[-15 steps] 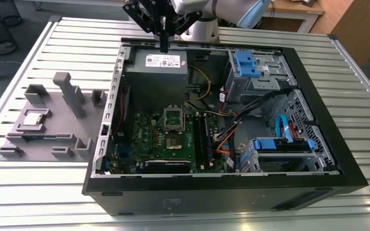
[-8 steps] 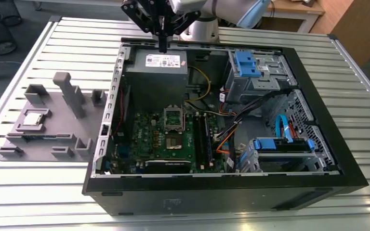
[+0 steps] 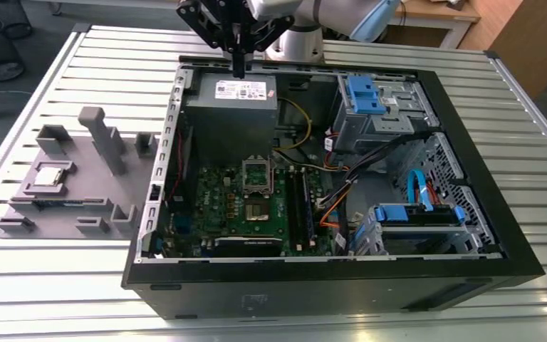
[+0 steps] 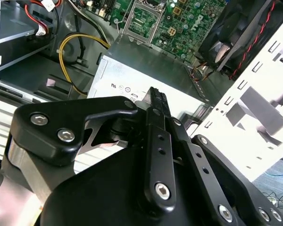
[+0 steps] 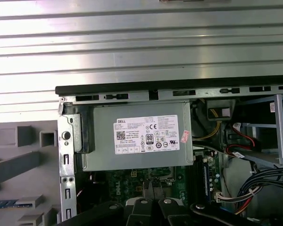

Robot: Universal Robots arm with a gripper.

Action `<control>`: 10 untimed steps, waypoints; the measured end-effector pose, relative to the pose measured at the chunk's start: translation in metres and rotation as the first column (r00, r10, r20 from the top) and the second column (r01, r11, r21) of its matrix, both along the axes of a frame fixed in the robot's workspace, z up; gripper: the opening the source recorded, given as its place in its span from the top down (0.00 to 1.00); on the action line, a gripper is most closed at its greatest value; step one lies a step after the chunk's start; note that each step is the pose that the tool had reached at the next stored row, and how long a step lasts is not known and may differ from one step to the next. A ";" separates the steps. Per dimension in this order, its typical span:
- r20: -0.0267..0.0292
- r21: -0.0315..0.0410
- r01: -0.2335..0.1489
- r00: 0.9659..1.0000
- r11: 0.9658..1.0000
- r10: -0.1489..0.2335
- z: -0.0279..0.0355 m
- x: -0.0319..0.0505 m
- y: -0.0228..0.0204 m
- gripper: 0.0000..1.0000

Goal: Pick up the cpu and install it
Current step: 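Reach for the cpu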

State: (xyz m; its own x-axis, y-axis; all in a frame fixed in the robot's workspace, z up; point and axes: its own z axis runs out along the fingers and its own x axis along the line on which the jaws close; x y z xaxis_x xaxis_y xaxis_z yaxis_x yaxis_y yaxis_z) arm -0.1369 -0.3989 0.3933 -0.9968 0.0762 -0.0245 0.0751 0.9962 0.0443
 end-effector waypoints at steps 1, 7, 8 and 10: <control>0.000 0.000 0.000 1.000 1.000 0.000 0.0000 -0.0003 0.0000 0.90; 0.000 0.000 0.000 1.000 1.000 0.000 0.0000 -0.0019 0.0000 0.90; 0.000 0.000 0.000 1.000 1.000 0.000 0.0000 -0.0021 0.0000 0.90; 0.000 0.000 0.000 1.000 1.000 0.000 0.0000 -0.0049 0.0000 0.90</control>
State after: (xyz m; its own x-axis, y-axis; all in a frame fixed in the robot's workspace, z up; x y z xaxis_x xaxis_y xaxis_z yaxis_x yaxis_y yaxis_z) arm -0.1418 -0.3989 0.3933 -0.9968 0.0762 -0.0244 0.0751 0.9962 0.0443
